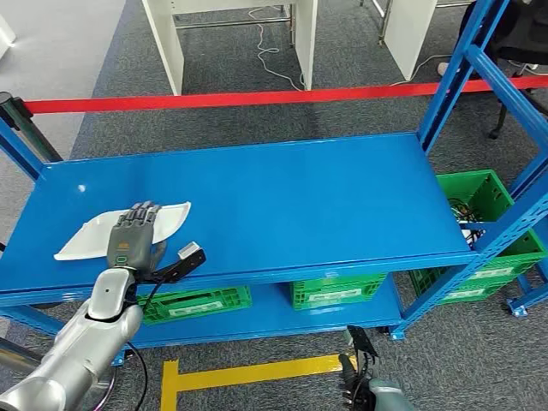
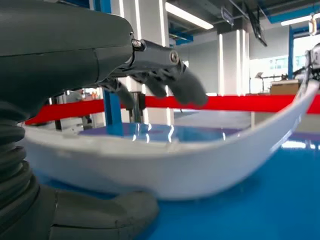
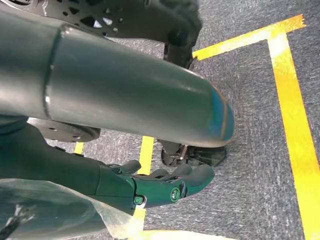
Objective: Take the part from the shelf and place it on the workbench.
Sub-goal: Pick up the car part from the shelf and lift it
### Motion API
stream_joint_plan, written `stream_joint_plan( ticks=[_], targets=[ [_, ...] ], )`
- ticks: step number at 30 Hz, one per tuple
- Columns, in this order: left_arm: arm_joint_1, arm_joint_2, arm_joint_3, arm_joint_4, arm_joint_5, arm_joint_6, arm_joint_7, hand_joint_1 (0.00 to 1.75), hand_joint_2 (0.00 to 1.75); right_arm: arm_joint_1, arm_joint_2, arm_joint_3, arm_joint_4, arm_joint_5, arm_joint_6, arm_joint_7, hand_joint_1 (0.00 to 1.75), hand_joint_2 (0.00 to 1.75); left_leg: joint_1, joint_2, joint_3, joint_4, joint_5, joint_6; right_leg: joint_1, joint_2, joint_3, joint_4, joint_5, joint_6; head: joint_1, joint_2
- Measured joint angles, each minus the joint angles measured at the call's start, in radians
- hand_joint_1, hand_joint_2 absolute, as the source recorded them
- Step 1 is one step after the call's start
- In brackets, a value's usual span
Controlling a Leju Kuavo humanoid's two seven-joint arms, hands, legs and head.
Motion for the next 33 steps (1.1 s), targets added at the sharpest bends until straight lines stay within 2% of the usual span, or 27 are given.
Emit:
stream_joint_plan(
  ticks=[2,4,5,6,9,10,12,14,15,16,17,19,20,21,24,26,27,29,30,31,32,33],
  targets=[
    [0.0,0.0,0.001,0.002,0.001,0.0,0.0,1.75,1.75,0.0,0.0,0.0,0.0,0.0,0.0,0.0,0.0,0.0,0.0,0.0,0.029,-0.062,0.041,0.004,0.001,0.001,0.001,0.0,0.0,0.0,0.0,0.0],
    [0.0,0.0,0.004,0.004,0.001,-0.001,-0.001,1.75,1.75,0.0,0.0,-0.001,0.0,0.001,0.0,0.0,0.0,0.0,-0.002,0.0,0.093,-0.194,0.105,0.013,0.003,0.002,0.002,0.001,-0.001,0.002,0.0,0.0],
    [-0.001,0.0,0.005,0.004,0.002,-0.001,-0.003,1.75,1.75,-0.001,0.0,-0.002,0.0,0.001,0.0,0.0,0.0,0.0,-0.003,0.0,0.117,-0.248,0.12,0.018,0.004,0.002,0.0,0.003,-0.001,0.005,0.001,0.0],
    [-0.001,-0.001,0.007,0.004,0.002,-0.002,-0.005,1.75,1.75,-0.002,0.0,-0.002,0.0,0.002,0.0,0.0,0.0,0.0,-0.005,-0.001,0.129,-0.279,0.124,0.021,0.006,0.002,-0.003,0.003,0.0,0.009,0.001,0.0],
    [0.0,-0.002,0.013,0.004,0.003,-0.003,-0.014,1.75,1.75,-0.001,0.0,-0.002,0.0,0.004,-0.001,0.001,0.0,0.0,-0.005,-0.001,0.132,-0.296,0.122,0.031,0.005,0.001,-0.011,0.002,0.001,0.025,0.002,0.0],
    [-0.001,-0.003,0.017,0.004,0.003,-0.003,-0.016,1.75,1.75,-0.001,0.0,-0.002,0.0,0.004,-0.001,0.002,0.0,0.0,-0.003,-0.001,0.134,-0.3,0.125,0.036,0.005,0.001,-0.016,0.011,-0.008,0.03,0.002,0.0],
    [-0.004,-0.006,0.021,0.004,0.004,-0.002,-0.017,1.75,1.75,-0.002,-0.001,-0.002,0.0,0.004,-0.001,0.002,0.0,0.0,0.001,0.0,0.138,-0.305,0.129,0.045,0.003,0.0,-0.055,0.09,-0.056,0.038,0.005,0.0],
    [-0.005,-0.008,0.023,0.004,0.005,-0.001,-0.022,1.75,1.75,-0.001,-0.001,-0.002,0.0,0.005,-0.001,0.002,0.0,0.0,0.001,0.0,0.137,-0.305,0.129,0.047,0.002,0.0,-0.114,0.223,-0.114,0.044,0.008,0.0],
    [-0.004,-0.008,0.023,0.004,0.006,0.0,-0.025,1.75,1.75,0.0,-0.001,-0.002,0.0,0.005,-0.001,0.002,0.0,0.0,0.001,0.0,0.137,-0.305,0.129,0.048,0.002,0.0,-0.136,0.267,-0.126,0.046,0.007,0.0],
    [-0.004,-0.008,0.023,0.005,0.007,0.001,-0.029,1.75,1.75,0.001,-0.001,-0.002,0.0,0.006,-0.001,0.003,0.0,0.0,0.001,0.0,0.137,-0.305,0.128,0.048,0.002,0.0,-0.141,0.278,-0.119,0.047,0.008,0.0],
    [-0.004,-0.008,0.024,0.005,0.01,0.004,-0.034,1.75,1.75,0.001,-0.002,-0.002,0.0,0.006,-0.001,0.003,0.0,0.0,0.001,0.0,0.138,-0.304,0.128,0.047,0.002,-0.001,-0.126,0.247,-0.093,0.047,0.008,0.0],
    [-0.004,-0.009,0.025,0.004,0.023,0.02,-0.054,1.75,1.75,-0.002,-0.003,-0.002,0.0,0.008,-0.001,0.004,0.0,0.0,0.0,-0.001,0.138,-0.301,0.126,0.044,0.001,-0.002,-0.06,0.115,-0.031,0.045,0.008,0.0],
    [0.0,-0.01,0.028,0.001,0.034,0.039,-0.075,1.75,1.75,-0.004,-0.003,-0.002,0.0,0.009,-0.001,0.004,0.0,0.0,-0.002,-0.001,0.136,-0.297,0.124,0.04,0.001,-0.002,-0.029,0.056,-0.013,0.042,0.007,0.0],
    [0.007,-0.01,0.034,-0.009,0.043,0.064,-0.102,1.75,1.75,-0.005,-0.003,-0.002,0.0,0.012,-0.001,0.004,0.0,0.0,-0.004,-0.002,0.133,-0.294,0.123,0.036,0.002,-0.001,-0.01,0.021,-0.007,0.039,0.007,0.0],
    [0.058,-0.016,0.072,-0.087,0.018,0.121,-0.202,1.75,1.75,-0.004,-0.004,-0.003,0.0,0.021,-0.002,0.003,0.0,0.0,-0.005,-0.001,0.128,-0.292,0.124,0.023,0.004,0.002,-0.003,0.007,-0.007,0.023,0.007,0.0],
    [0.101,-0.028,0.118,-0.174,-0.025,0.128,-0.284,1.75,1.75,-0.006,-0.003,-0.003,0.0,0.025,-0.004,0.002,0.0,0.0,-0.003,0.0,0.114,-0.259,0.098,0.012,0.0,0.003,-0.002,0.004,-0.004,0.01,0.005,0.0],
    [0.12,-0.037,0.146,-0.22,-0.042,0.13,-0.328,1.75,1.75,-0.007,-0.003,-0.003,0.0,0.026,-0.005,0.001,0.0,0.0,-0.001,0.0,0.094,-0.214,0.071,0.008,-0.001,0.002,-0.001,0.003,-0.004,0.005,0.004,0.0],
    [0.155,-0.06,0.199,-0.304,-0.058,0.132,-0.418,1.75,1.75,-0.009,-0.003,-0.003,0.0,0.029,-0.005,0.0,0.0,0.0,0.001,0.0,0.036,-0.081,0.01,0.002,-0.001,0.001,-0.001,0.004,-0.005,0.001,0.003,0.0],
    [0.175,-0.075,0.227,-0.35,-0.057,0.133,-0.469,1.75,1.75,-0.008,-0.003,-0.003,0.0,0.031,-0.005,-0.001,0.0,0.0,0.001,0.0,0.012,-0.027,-0.006,0.001,-0.001,0.002,-0.001,0.004,-0.006,0.0,0.003,0.0],
    [0.194,-0.091,0.255,-0.396,-0.051,0.133,-0.525,1.75,1.75,-0.008,-0.003,-0.003,0.0,0.032,-0.005,-0.001,0.0,0.0,0.002,0.0,0.001,-0.005,-0.005,0.001,-0.001,0.003,0.0,0.004,-0.006,0.0,0.003,0.0],
    [0.211,-0.111,0.286,-0.444,-0.042,0.133,-0.587,1.75,1.75,-0.007,-0.003,-0.003,0.0,0.034,-0.006,-0.002,0.0,0.0,0.002,0.0,0.008,-0.023,0.016,0.004,-0.001,0.004,0.001,0.004,-0.007,0.0,0.003,0.0],
    [0.223,-0.134,0.318,-0.491,-0.029,0.133,-0.649,1.75,1.75,-0.007,-0.003,-0.003,0.0,0.035,-0.008,-0.004,0.0,0.0,0.002,0.0,0.033,-0.077,0.051,0.007,-0.001,0.005,0.002,0.004,-0.007,0.001,0.003,0.0]
  ],
)
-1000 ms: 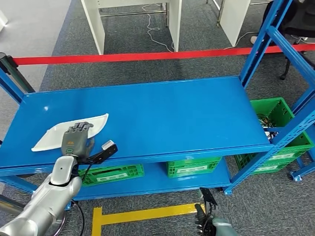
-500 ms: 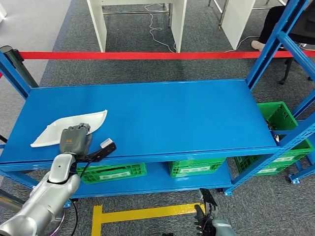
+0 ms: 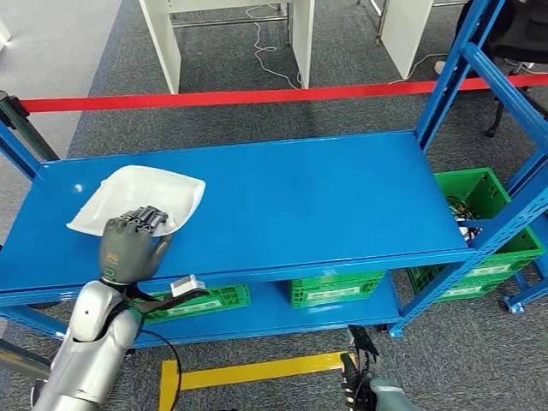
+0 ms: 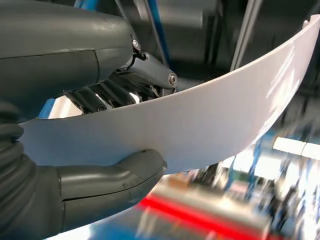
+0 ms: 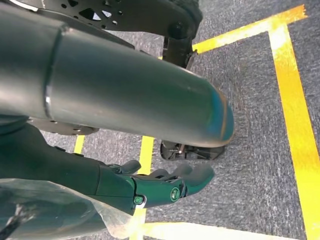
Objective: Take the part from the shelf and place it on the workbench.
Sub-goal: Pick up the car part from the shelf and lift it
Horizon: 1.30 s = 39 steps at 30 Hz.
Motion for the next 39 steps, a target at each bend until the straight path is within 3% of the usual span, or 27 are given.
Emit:
stream_joint_plan(
  ticks=[2,3,6,8,9,11,13,14,17,19,21,23,25,27,28,29,30,32,34,37,38,39],
  targets=[
    [0.015,-0.055,0.063,-0.084,0.037,0.0,-0.118,1.75,1.75,-0.001,0.0,0.0,0.0,0.001,-0.003,-0.004,0.0,0.0,-0.002,0.0,0.063,-0.135,0.059,0.009,0.002,0.0,0.002,0.001,-0.003,0.005,0.001,0.0],
    [0.022,-0.082,0.09,-0.121,0.059,0.0,-0.166,1.75,1.75,-0.001,0.0,0.0,0.0,0.0,-0.004,-0.006,0.0,0.0,-0.004,0.0,0.084,-0.18,0.07,0.012,0.003,-0.001,0.001,0.002,-0.003,0.009,0.001,0.0],
    [0.052,-0.141,0.127,-0.214,0.136,0.001,-0.229,1.75,1.75,0.0,0.001,0.0,0.0,-0.003,-0.009,-0.009,0.0,0.0,-0.008,-0.001,0.096,-0.211,0.066,0.023,0.003,-0.002,-0.002,0.0,-0.003,0.027,0.002,0.0],
    [0.07,-0.164,0.125,-0.264,0.193,0.002,-0.234,1.75,1.75,0.0,0.001,0.0,0.0,-0.003,-0.013,-0.011,0.0,0.0,-0.004,-0.001,0.099,-0.218,0.071,0.035,0.002,-0.004,-0.015,0.021,-0.023,0.036,0.003,0.0],
    [0.077,-0.173,0.12,-0.284,0.219,0.002,-0.236,1.75,1.75,-0.001,0.001,0.0,0.0,-0.003,-0.015,-0.012,0.0,0.0,-0.001,0.0,0.101,-0.222,0.075,0.04,0.002,-0.004,-0.032,0.057,-0.047,0.04,0.006,0.0],
    [0.094,-0.186,0.103,-0.311,0.262,0.002,-0.238,1.75,1.75,-0.001,0.001,0.0,0.0,-0.004,-0.017,-0.012,0.0,0.0,-0.001,0.0,0.099,-0.221,0.078,0.046,0.001,-0.005,-0.086,0.184,-0.114,0.046,0.01,0.0],
    [0.116,-0.192,0.084,-0.328,0.293,0.002,-0.24,1.75,1.75,0.001,0.001,0.0,0.0,-0.006,-0.018,-0.012,0.0,0.0,-0.001,0.0,0.098,-0.22,0.079,0.046,0.0,-0.005,-0.122,0.276,-0.147,0.051,0.01,0.0],
    [0.124,-0.193,0.076,-0.335,0.304,0.002,-0.24,1.75,1.75,0.001,0.001,0.0,0.001,-0.006,-0.019,-0.012,0.0,0.0,-0.001,0.0,0.098,-0.219,0.08,0.046,0.0,-0.005,-0.114,0.268,-0.135,0.052,0.011,0.0],
    [0.135,-0.194,0.057,-0.355,0.316,0.002,-0.24,1.75,1.75,-0.005,0.001,0.0,0.001,-0.005,-0.023,-0.012,0.0,0.0,-0.002,0.0,0.095,-0.213,0.08,0.041,-0.003,-0.005,-0.007,0.08,-0.052,0.052,0.011,0.0],
    [0.136,-0.194,0.052,-0.363,0.317,0.001,-0.24,1.75,1.75,-0.01,0.002,0.0,0.001,-0.004,-0.023,-0.011,0.0,0.0,-0.006,-0.001,0.089,-0.207,0.085,0.031,-0.003,-0.003,0.034,0.006,-0.032,0.046,0.01,0.0],
    [0.138,-0.193,0.051,-0.364,0.32,0.001,-0.24,1.75,1.75,-0.012,0.003,0.0,0.001,-0.004,-0.023,-0.01,0.0,0.0,-0.006,-0.001,0.084,-0.207,0.092,0.019,-0.001,0.0,0.032,0.005,-0.027,0.035,0.009,0.0],
    [0.14,-0.19,0.05,-0.364,0.335,0.001,-0.24,1.75,1.75,-0.014,0.004,0.0,0.002,-0.003,-0.024,-0.01,0.0,0.0,-0.003,-0.001,0.076,-0.191,0.072,0.007,-0.002,-0.002,0.024,0.003,-0.016,0.018,0.009,0.0],
    [0.143,-0.188,0.049,-0.363,0.36,0.001,-0.24,1.75,1.75,-0.017,0.006,0.0,0.002,0.0,-0.024,-0.01,0.0,0.0,-0.001,0.0,0.047,-0.108,0.0,-0.003,-0.004,-0.006,0.012,0.002,-0.004,0.005,0.006,0.0],
    [0.149,-0.186,0.046,-0.362,0.379,0.001,-0.24,1.75,1.75,-0.018,0.007,0.0,0.003,0.002,-0.023,-0.01,0.0,0.0,-0.001,0.0,0.009,0.021,-0.078,-0.008,-0.002,-0.008,-0.006,0.002,0.009,0.001,0.005,0.0],
    [0.152,-0.185,0.045,-0.362,0.387,0.001,-0.24,1.75,1.75,-0.018,0.007,0.0,0.003,0.003,-0.023,-0.01,0.0,0.0,-0.001,0.0,0.002,0.062,-0.098,-0.008,-0.001,-0.009,-0.016,0.002,0.016,0.001,0.005,0.0],
    [0.155,-0.184,0.043,-0.361,0.393,0.001,-0.24,1.75,1.75,-0.017,0.007,0.0,0.003,0.003,-0.022,-0.01,0.0,0.0,-0.001,0.0,0.014,0.067,-0.098,-0.007,0.0,-0.01,-0.026,0.003,0.023,0.002,0.005,0.0],
    [0.157,-0.184,0.04,-0.36,0.397,0.001,-0.24,1.75,1.75,-0.017,0.007,0.0,0.003,0.004,-0.022,-0.009,0.0,0.0,-0.001,0.0,0.047,0.029,-0.082,-0.003,0.001,-0.01,-0.034,0.003,0.031,0.003,0.005,0.0],
    [0.155,-0.184,0.032,-0.36,0.394,0.001,-0.24,1.75,1.75,-0.019,0.008,0.0,0.003,0.004,-0.021,-0.008,0.0,0.0,-0.003,0.0,0.146,-0.118,-0.038,0.008,0.003,-0.011,-0.047,0.003,0.046,0.007,0.005,0.0],
    [0.152,-0.184,0.026,-0.36,0.386,0.001,-0.24,1.75,1.75,-0.022,0.009,0.0,0.003,0.004,-0.021,-0.007,0.0,0.0,-0.008,-0.001,0.201,-0.216,-0.018,0.017,0.004,-0.011,-0.055,0.002,0.06,0.015,0.006,0.0],
    [0.152,-0.184,0.024,-0.36,0.378,0.001,-0.24,1.75,1.75,-0.023,0.011,0.0,0.004,0.004,-0.018,-0.007,0.0,0.0,-0.012,0.001,0.191,-0.23,0.002,0.031,0.001,-0.012,-0.063,-0.006,0.083,0.034,0.005,0.0],
    [0.152,-0.184,0.023,-0.36,0.375,0.001,-0.24,1.75,1.75,-0.023,0.012,0.0,0.004,0.004,-0.018,-0.008,0.0,0.0,-0.01,0.002,0.184,-0.233,0.014,0.037,0.0,-0.011,-0.07,-0.003,0.076,0.04,0.005,0.0],
    [0.151,-0.184,0.023,-0.36,0.373,0.001,-0.24,1.75,1.75,-0.023,0.012,0.0,0.004,0.003,-0.017,-0.009,0.0,0.0,-0.007,0.004,0.174,-0.237,0.028,0.044,-0.001,-0.011,-0.082,0.015,0.05,0.044,0.007,0.0]
  ],
)
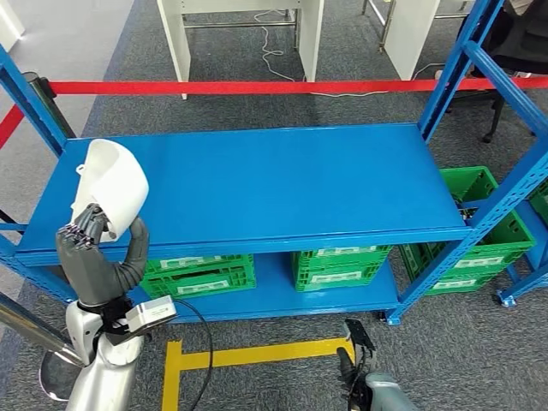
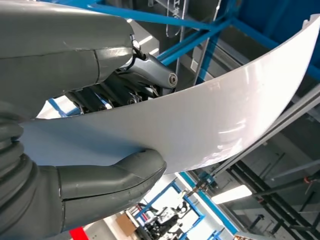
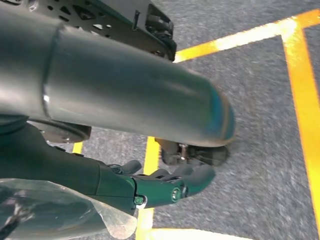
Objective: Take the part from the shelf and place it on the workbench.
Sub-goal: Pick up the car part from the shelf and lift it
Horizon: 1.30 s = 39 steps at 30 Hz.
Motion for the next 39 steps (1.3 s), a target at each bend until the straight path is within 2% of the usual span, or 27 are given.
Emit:
stream_joint_plan(
  ticks=[3,4,5,6,8,10,12,14,15,16,18,19,20,21,22,24,26,27,29,30,31,33,34,35,37,38,39],
  targets=[
    [0.001,0.0,-0.002,0.0,-0.003,0.0,0.0,1.75,1.75,-0.001,0.0,0.0,0.0,0.0,0.001,-0.003,0.0,0.0,0.002,0.003,-0.044,-0.002,0.037,0.01,-0.001,0.0,-0.05,0.171,-0.146,0.011,0.007,0.0],
    [0.001,0.0,-0.002,0.001,-0.003,0.0,0.0,1.75,1.75,-0.001,0.0,0.0,0.001,0.0,0.001,-0.003,0.0,0.0,0.002,0.003,-0.058,-0.002,0.048,0.01,-0.002,0.0,-0.057,0.23,-0.172,0.014,0.009,0.0],
    [0.002,0.0,-0.002,0.002,-0.004,0.0,0.0,1.75,1.75,0.0,0.0,0.0,0.001,0.0,0.001,-0.003,0.0,0.0,0.002,0.004,-0.073,-0.002,0.059,0.009,-0.002,0.0,-0.051,0.263,-0.174,0.016,0.009,0.0],
    [0.002,0.0,-0.002,0.002,-0.004,0.0,0.0,1.75,1.75,0.0,0.0,0.0,0.001,0.0,0.001,-0.003,0.0,0.0,0.002,0.004,-0.086,-0.001,0.07,0.008,-0.002,0.0,-0.029,0.26,-0.156,0.017,0.01,0.0],
    [0.002,0.0,-0.002,0.003,-0.005,0.0,0.0,1.75,1.75,-0.003,0.0,0.0,0.001,0.0,0.001,-0.004,0.0,0.0,0.002,0.004,-0.111,0.002,0.089,0.001,-0.003,0.0,0.066,0.155,-0.114,0.016,0.011,0.0],
    [0.001,0.0,-0.002,0.003,-0.005,0.0,0.0,1.75,1.75,-0.008,0.0,0.0,0.001,0.0,0.002,-0.004,0.0,0.0,0.0,0.003,-0.128,0.009,0.105,-0.009,-0.002,0.001,0.168,0.015,-0.12,0.012,0.011,0.0],
    [0.001,0.001,-0.002,0.003,-0.006,0.0,0.0,1.75,1.75,-0.011,0.0,0.0,0.001,0.0,0.004,-0.005,0.0,0.0,-0.002,0.004,-0.134,0.011,0.121,-0.021,0.002,0.003,0.198,-0.042,-0.137,0.003,0.011,0.0],
    [0.001,0.003,-0.002,0.004,-0.007,0.0,0.0,1.75,1.75,-0.009,0.002,0.0,0.002,0.0,0.006,-0.006,0.0,0.0,0.001,0.003,-0.14,0.013,0.122,-0.033,0.002,0.001,0.182,-0.041,-0.126,-0.016,0.01,0.0],
    [0.002,0.004,-0.001,0.004,-0.008,0.0,0.0,1.75,1.75,-0.009,0.003,0.0,0.002,0.0,0.007,-0.007,0.0,0.0,0.003,0.003,-0.148,0.028,0.097,-0.039,0.001,-0.001,0.176,-0.041,-0.116,-0.026,0.009,0.0],
    [0.002,0.005,-0.001,0.005,-0.007,0.0,0.0,1.75,1.75,-0.01,0.004,0.0,0.003,0.0,0.008,-0.008,0.0,0.0,0.004,0.002,-0.16,0.062,0.054,-0.044,-0.001,-0.003,0.165,-0.041,-0.104,-0.035,0.008,0.0],
    [0.002,0.008,-0.001,0.006,-0.005,0.0,0.0,1.75,1.75,-0.01,0.004,0.0,0.003,-0.001,0.01,-0.011,0.0,0.0,0.005,0.002,-0.19,0.185,-0.051,-0.052,0.0,-0.004,0.14,-0.04,-0.08,-0.043,0.006,0.0],
    [0.002,0.009,-0.002,0.007,-0.002,0.0,0.0,1.75,1.75,-0.01,0.004,0.0,0.003,-0.002,0.011,-0.012,0.0,0.0,0.005,0.002,-0.199,0.249,-0.081,-0.053,0.001,-0.004,0.125,-0.039,-0.068,-0.044,0.006,0.0],
    [0.002,0.01,-0.002,0.008,0.0,0.0,0.0,1.75,1.75,-0.009,0.005,0.0,0.003,-0.004,0.011,-0.013,0.0,0.0,0.005,0.002,-0.197,0.293,-0.089,-0.053,0.002,-0.004,0.109,-0.037,-0.057,-0.044,0.006,0.0],
    [0.002,0.012,-0.003,0.008,0.001,0.0,0.0,1.75,1.75,-0.009,0.005,0.0,0.003,-0.007,0.009,-0.014,0.0,0.0,0.005,0.002,-0.181,0.303,-0.076,-0.051,0.004,-0.004,0.094,-0.035,-0.047,-0.043,0.006,0.0],
    [0.002,0.013,-0.004,0.008,0.002,0.0,0.0,1.75,1.75,-0.009,0.005,-0.001,0.003,-0.01,0.007,-0.015,0.0,0.0,0.004,0.002,-0.149,0.276,-0.052,-0.047,0.005,-0.004,0.079,-0.033,-0.038,-0.042,0.006,0.0],
    [-0.002,0.013,-0.008,0.008,0.001,0.0,0.0,1.75,1.75,-0.01,0.005,-0.003,0.003,-0.017,0.0,-0.019,0.0,0.0,0.001,0.001,-0.047,0.144,-0.022,-0.032,0.009,-0.003,0.058,-0.029,-0.022,-0.038,0.006,0.0],
    [-0.007,0.012,-0.015,0.008,0.003,0.0,0.0,1.75,1.75,-0.011,0.007,-0.005,0.003,-0.019,-0.005,-0.028,0.0,0.0,-0.004,0.0,0.031,0.024,-0.032,-0.02,0.011,-0.004,0.047,-0.028,-0.005,-0.029,0.007,0.0],
    [-0.009,0.012,-0.018,0.008,0.005,0.0,0.0,1.75,1.75,-0.012,0.008,-0.005,0.003,-0.018,-0.007,-0.035,0.0,0.0,-0.007,0.0,0.044,-0.004,-0.039,-0.017,0.01,-0.004,0.043,-0.03,0.005,-0.024,0.007,0.0],
    [-0.01,0.012,-0.021,0.008,0.01,0.0,0.0,1.75,1.75,-0.011,0.009,-0.005,0.003,-0.014,-0.014,-0.052,0.0,0.0,-0.007,0.002,0.035,-0.018,-0.024,-0.01,0.008,-0.004,0.037,-0.035,0.017,-0.013,0.006,0.0],
    [-0.01,0.011,-0.021,0.008,0.013,0.0,0.0,1.75,1.75,-0.011,0.01,-0.005,0.003,-0.011,-0.017,-0.059,0.0,0.0,-0.005,0.004,0.027,-0.022,-0.012,-0.004,0.007,-0.003,0.028,-0.026,0.0,-0.008,0.007,0.0],
    [-0.009,0.011,-0.021,0.008,0.015,0.0,0.0,1.75,1.75,-0.01,0.01,-0.005,0.003,-0.007,-0.019,-0.063,0.0,0.0,-0.003,0.005,0.016,-0.027,0.001,0.002,0.006,-0.002,0.015,0.001,-0.035,-0.003,0.009,0.0],
    [-0.008,0.011,-0.022,0.009,0.016,0.0,0.0,1.75,1.75,-0.01,0.01,-0.005,0.003,0.0,-0.022,-0.064,0.0,0.0,-0.003,0.007,-0.011,-0.028,0.024,0.01,0.004,-0.001,-0.02,0.113,-0.137,0.003,0.012,0.0],
    [-0.007,0.011,-0.022,0.009,0.015,0.0,0.0,1.75,1.75,-0.01,0.01,-0.005,0.003,0.001,-0.026,-0.063,0.0,0.0,-0.004,0.007,-0.026,-0.027,0.036,0.01,0.003,-0.001,-0.032,0.178,-0.172,0.006,0.012,0.0],
    [-0.005,0.011,-0.022,0.01,0.015,0.0,0.0,1.75,1.75,-0.01,0.01,-0.005,0.003,0.001,-0.03,-0.06,0.0,0.0,-0.004,0.007,-0.042,-0.025,0.047,0.01,0.003,-0.001,-0.036,0.229,-0.182,0.008,0.012,0.0],
    [-0.003,0.011,-0.022,0.012,0.022,0.0,0.0,1.75,1.75,-0.009,0.01,-0.006,0.003,-0.007,-0.043,-0.058,0.0,0.0,-0.004,0.007,-0.075,-0.02,0.069,0.006,0.003,-0.001,-0.001,0.241,-0.136,0.01,0.013,0.0],
    [-0.001,0.011,-0.022,0.013,0.027,0.0,0.0,1.75,1.75,-0.009,0.01,-0.008,0.003,-0.012,-0.049,-0.059,0.0,0.0,-0.004,0.007,-0.091,-0.015,0.077,0.003,0.002,-0.001,0.041,0.197,-0.106,0.01,0.013,0.0],
    [0.0,0.011,-0.022,0.013,0.031,0.0,0.0,1.75,1.75,-0.01,0.011,-0.01,0.002,-0.017,-0.056,-0.06,0.0,0.0,-0.005,0.007,-0.104,-0.011,0.084,-0.001,0.002,-0.002,0.097,0.128,-0.097,0.009,0.014,0.0]
  ],
)
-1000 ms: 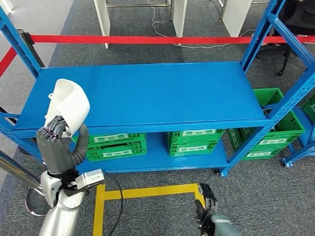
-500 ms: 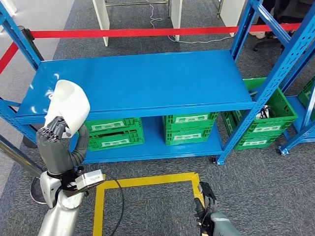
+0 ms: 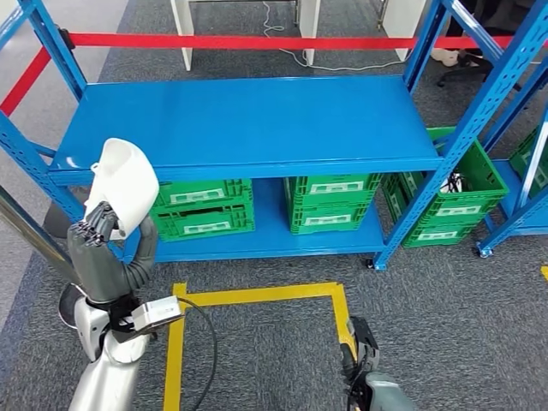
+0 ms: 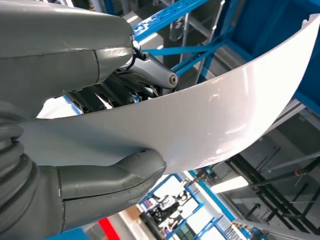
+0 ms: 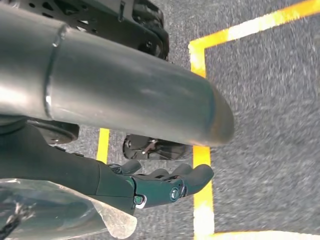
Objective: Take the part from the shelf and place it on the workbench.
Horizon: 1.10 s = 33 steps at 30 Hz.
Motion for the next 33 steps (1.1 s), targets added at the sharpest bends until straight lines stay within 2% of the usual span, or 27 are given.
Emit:
stream_joint_plan(
  ticks=[1,2,3,5,6,7,8,10,11,12,13,14,16,17,18,20,21,22,24,25,26,27,28,30,31,32,33],
  targets=[
    [0.001,0.0,0.0,-0.001,0.001,0.0,0.0,1.75,1.75,-0.001,0.001,-0.002,0.0,-0.004,-0.005,-0.002,0.0,0.0,-0.001,0.001,-0.01,0.005,0.005,-0.004,0.001,0.0,0.056,-0.078,-0.01,-0.002,-0.001,0.0],
    [0.001,-0.001,-0.001,-0.001,0.0,0.0,0.0,1.75,1.75,-0.001,0.003,-0.004,0.0,-0.005,-0.01,-0.005,0.0,0.0,-0.003,0.002,-0.015,0.01,0.011,-0.009,0.001,0.0,0.093,-0.14,-0.029,-0.006,-0.001,0.0],
    [0.002,-0.001,-0.002,-0.002,-0.001,0.0,0.0,1.75,1.75,-0.001,0.006,-0.005,-0.001,-0.006,-0.014,-0.007,0.0,0.0,-0.003,0.005,-0.019,0.012,0.017,-0.014,0.003,0.002,0.114,-0.178,-0.048,-0.01,-0.001,0.0],
    [0.002,-0.003,-0.004,-0.002,-0.004,0.001,-0.001,1.75,1.75,0.001,0.011,-0.006,-0.001,-0.008,-0.019,-0.01,0.0,0.0,-0.001,0.008,-0.022,0.014,0.025,-0.023,0.004,0.006,0.114,-0.194,-0.05,-0.023,-0.001,0.0],
    [0.002,-0.004,-0.006,-0.002,-0.006,0.0,-0.001,1.75,1.75,0.003,0.013,-0.007,0.0,-0.01,-0.021,-0.01,0.0,0.0,0.0,0.007,-0.025,0.022,0.014,-0.03,0.003,0.009,0.114,-0.193,-0.044,-0.03,-0.001,0.0],
    [0.002,-0.004,-0.008,-0.002,-0.007,0.0,-0.001,1.75,1.75,0.003,0.015,-0.008,0.0,-0.012,-0.024,-0.011,0.0,0.0,0.002,0.006,-0.033,0.046,-0.011,-0.036,0.001,0.011,0.114,-0.194,-0.037,-0.038,-0.003,0.0],
    [0.002,-0.004,-0.009,-0.002,-0.006,0.0,-0.001,1.75,1.75,0.004,0.018,-0.01,0.0,-0.015,-0.026,-0.011,0.0,0.0,0.003,0.003,-0.048,0.093,-0.049,-0.042,0.0,0.014,0.112,-0.194,-0.03,-0.043,-0.004,0.0],
    [0.002,-0.004,-0.014,0.0,0.0,0.0,-0.001,1.75,1.75,0.005,0.021,-0.013,0.0,-0.019,-0.032,-0.013,0.0,0.0,0.005,0.002,-0.089,0.231,-0.126,-0.048,0.001,0.022,0.102,-0.191,-0.021,-0.049,-0.006,0.0],
    [0.002,-0.004,-0.017,0.001,0.003,0.0,-0.001,1.75,1.75,0.006,0.023,-0.014,0.0,-0.021,-0.035,-0.014,0.0,0.0,0.005,0.001,-0.104,0.286,-0.145,-0.049,0.001,0.028,0.096,-0.188,-0.019,-0.049,-0.006,0.0],
    [0.002,-0.004,-0.02,0.002,0.006,0.0,-0.001,1.75,1.75,0.008,0.024,-0.016,0.0,-0.022,-0.037,-0.015,0.0,0.0,0.005,0.001,-0.105,0.307,-0.143,-0.048,0.002,0.035,0.091,-0.185,-0.018,-0.049,-0.006,0.0],
    [0.002,-0.004,-0.023,0.003,0.008,0.0,-0.001,1.75,1.75,0.009,0.027,-0.017,0.0,-0.024,-0.04,-0.016,0.0,0.0,0.005,-0.002,-0.09,0.288,-0.124,-0.045,0.002,0.044,0.088,-0.182,-0.017,-0.049,-0.006,0.0],
    [0.001,-0.004,-0.025,0.004,0.01,0.0,-0.001,1.75,1.75,0.009,0.03,-0.019,0.0,-0.026,-0.042,-0.017,0.0,0.0,0.005,-0.012,-0.059,0.233,-0.09,-0.04,0.002,0.053,0.085,-0.178,-0.018,-0.048,-0.006,0.0],
    [-0.001,-0.005,-0.029,0.005,0.012,0.0,-0.001,1.75,1.75,0.006,0.04,-0.022,0.0,-0.033,-0.049,-0.018,0.0,0.0,0.009,-0.065,0.003,0.113,-0.04,-0.024,0.0,0.073,0.076,-0.172,-0.019,-0.044,-0.003,0.0],
    [-0.002,-0.006,-0.03,0.006,0.012,0.0,-0.001,1.75,1.75,0.003,0.047,-0.024,0.0,-0.036,-0.051,-0.018,0.0,0.0,0.01,-0.089,0.022,0.073,-0.029,-0.018,-0.005,0.084,0.069,-0.169,-0.017,-0.038,-0.003,0.0],
    [-0.003,-0.006,-0.032,0.008,0.011,0.0,-0.001,1.75,1.75,0.002,0.052,-0.026,0.0,-0.038,-0.054,-0.018,0.0,0.0,0.01,-0.102,0.028,0.058,-0.03,-0.014,-0.011,0.096,0.061,-0.17,-0.014,-0.031,-0.006,0.0],
    [-0.008,-0.009,-0.036,0.012,0.006,0.0,-0.001,1.75,1.75,0.001,0.061,-0.03,0.0,-0.04,-0.059,-0.018,0.0,0.0,0.008,-0.083,0.034,0.038,-0.026,-0.012,-0.018,0.119,0.053,-0.176,-0.006,-0.016,-0.014,0.0],
    [-0.014,-0.011,-0.041,0.014,0.004,0.0,-0.001,1.75,1.75,0.001,0.064,-0.031,0.0,-0.041,-0.061,-0.018,0.0,0.0,0.01,-0.069,0.042,0.021,-0.027,-0.009,-0.016,0.112,0.045,-0.175,-0.01,-0.011,-0.015,0.0],
    [-0.021,-0.013,-0.047,0.017,0.003,0.0,-0.001,1.75,1.75,-0.001,0.066,-0.033,0.0,-0.043,-0.064,-0.018,0.0,0.0,0.013,-0.055,0.05,0.003,-0.028,-0.005,-0.013,0.092,0.029,-0.156,-0.023,-0.006,-0.012,0.0],
    [-0.029,-0.015,-0.055,0.026,0.003,0.0,-0.001,1.75,1.75,-0.009,0.07,-0.036,0.0,-0.049,-0.068,-0.018,0.0,0.0,0.017,-0.025,0.06,-0.021,-0.034,-0.002,-0.008,0.036,-0.031,-0.056,-0.068,0.003,-0.004,0.0],
    [-0.03,-0.015,-0.056,0.031,0.004,0.0,-0.001,1.75,1.75,-0.012,0.071,-0.037,0.001,-0.053,-0.07,-0.018,0.0,0.0,0.016,-0.009,0.059,-0.02,-0.035,-0.001,-0.008,0.02,-0.068,0.013,-0.092,0.007,-0.001,0.0],
    [-0.03,-0.015,-0.057,0.037,0.006,0.0,-0.001,1.75,1.75,-0.012,0.072,-0.039,0.001,-0.056,-0.072,-0.019,0.0,0.0,0.016,0.006,0.059,-0.018,-0.036,-0.002,-0.009,0.012,-0.099,0.069,-0.103,0.011,0.0,0.0],
    [-0.031,-0.015,-0.058,0.042,0.01,0.0,-0.001,1.75,1.75,-0.011,0.074,-0.04,0.001,-0.059,-0.074,-0.019,0.0,0.0,0.016,0.02,0.059,-0.016,-0.039,-0.002,-0.009,0.008,-0.115,0.093,-0.097,0.014,0.0,0.0],
    [-0.032,-0.015,-0.06,0.045,0.015,0.0,-0.001,1.75,1.75,-0.011,0.075,-0.043,0.001,-0.062,-0.076,-0.02,0.0,0.0,0.016,0.033,0.059,-0.012,-0.041,-0.003,-0.01,0.003,-0.111,0.077,-0.072,0.015,0.0,0.0],
    [-0.038,-0.016,-0.068,0.051,0.021,0.0,-0.001,1.75,1.75,-0.014,0.078,-0.048,0.001,-0.067,-0.077,-0.022,0.0,0.0,0.016,0.053,0.059,-0.003,-0.047,-0.008,-0.008,-0.024,-0.052,-0.048,-0.004,0.016,0.0,0.0],
    [-0.041,-0.017,-0.072,0.052,0.023,0.0,-0.001,1.75,1.75,-0.018,0.08,-0.05,0.001,-0.069,-0.077,-0.022,0.0,0.0,0.013,0.062,0.057,0.003,-0.05,-0.012,-0.005,-0.042,-0.02,-0.109,0.018,0.012,0.001,0.0],
    [-0.044,-0.017,-0.075,0.054,0.024,-0.001,-0.001,1.75,1.75,-0.022,0.083,-0.052,0.001,-0.07,-0.077,-0.022,0.0,0.0,0.01,0.07,0.056,0.009,-0.053,-0.017,-0.001,-0.054,0.0,-0.149,0.028,0.006,0.001,0.0],
    [-0.047,-0.018,-0.077,0.055,0.025,-0.001,-0.001,1.75,1.75,-0.026,0.085,-0.053,0.001,-0.071,-0.076,-0.021,0.0,0.0,0.007,0.078,0.054,0.012,-0.053,-0.021,0.002,-0.059,0.007,-0.163,0.027,-0.001,0.001,0.0]
  ],
)
